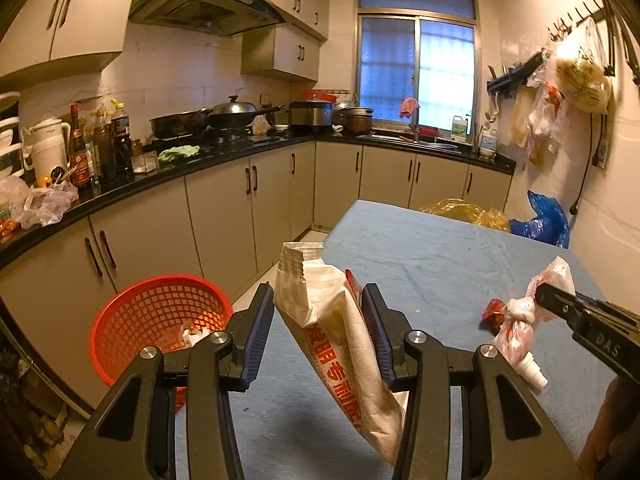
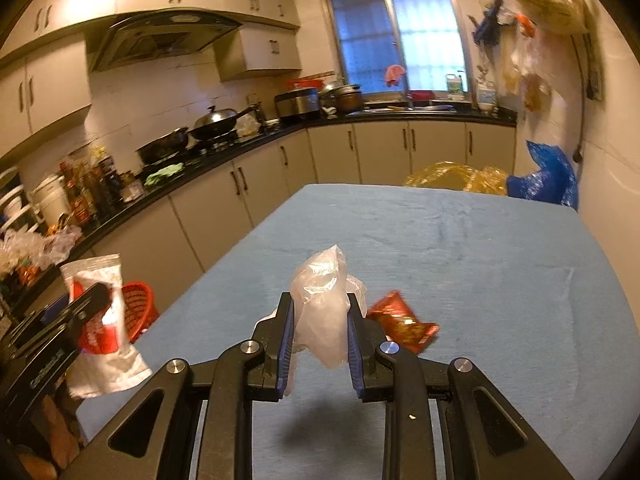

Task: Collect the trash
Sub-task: 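Carry the wrapper in the left tool and bag in the right tool to the basket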

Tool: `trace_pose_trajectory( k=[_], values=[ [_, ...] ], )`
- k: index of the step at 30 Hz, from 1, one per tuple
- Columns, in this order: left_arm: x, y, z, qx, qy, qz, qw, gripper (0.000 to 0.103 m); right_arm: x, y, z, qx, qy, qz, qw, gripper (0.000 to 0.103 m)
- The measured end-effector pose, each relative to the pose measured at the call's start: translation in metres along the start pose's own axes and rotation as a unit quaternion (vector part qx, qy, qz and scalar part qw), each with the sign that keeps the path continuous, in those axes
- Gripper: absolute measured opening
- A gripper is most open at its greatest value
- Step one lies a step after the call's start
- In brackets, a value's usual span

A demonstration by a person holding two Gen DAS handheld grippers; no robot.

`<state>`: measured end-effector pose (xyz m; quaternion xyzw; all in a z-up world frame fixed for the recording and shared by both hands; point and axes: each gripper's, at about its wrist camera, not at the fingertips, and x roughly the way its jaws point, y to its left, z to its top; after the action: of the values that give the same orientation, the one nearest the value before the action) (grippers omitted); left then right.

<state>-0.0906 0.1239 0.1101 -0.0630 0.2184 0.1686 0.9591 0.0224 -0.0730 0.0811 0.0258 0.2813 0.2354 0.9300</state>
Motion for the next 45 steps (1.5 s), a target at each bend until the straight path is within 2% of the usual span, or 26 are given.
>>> trace_pose_trajectory(
  k=[19,26,30,36,45],
  values=[
    [0.006,0.081,-0.001,-0.054,0.001,0.020,0.9983,0.044,0.025,0.074,0.001,-0.044,0.030,0.029,0.998,0.026],
    [0.003,0.127,0.006,-0.080,-0.008,0.043,0.9958,0.044,0.031,0.099,0.005,-0.062,0.041,0.044,0.996,0.026],
    [0.000,0.162,0.008,-0.097,-0.012,0.070,0.9928,0.044,0.038,0.123,0.009,-0.072,0.047,0.064,0.994,0.026],
    [0.008,0.200,0.005,-0.109,0.002,0.094,0.9896,0.044,0.060,0.162,0.014,-0.085,0.068,0.103,0.989,0.026],
    [0.029,0.219,-0.008,-0.102,0.038,0.095,0.9895,0.044,0.102,0.226,0.019,-0.107,0.097,0.156,0.977,0.027]
  ],
)
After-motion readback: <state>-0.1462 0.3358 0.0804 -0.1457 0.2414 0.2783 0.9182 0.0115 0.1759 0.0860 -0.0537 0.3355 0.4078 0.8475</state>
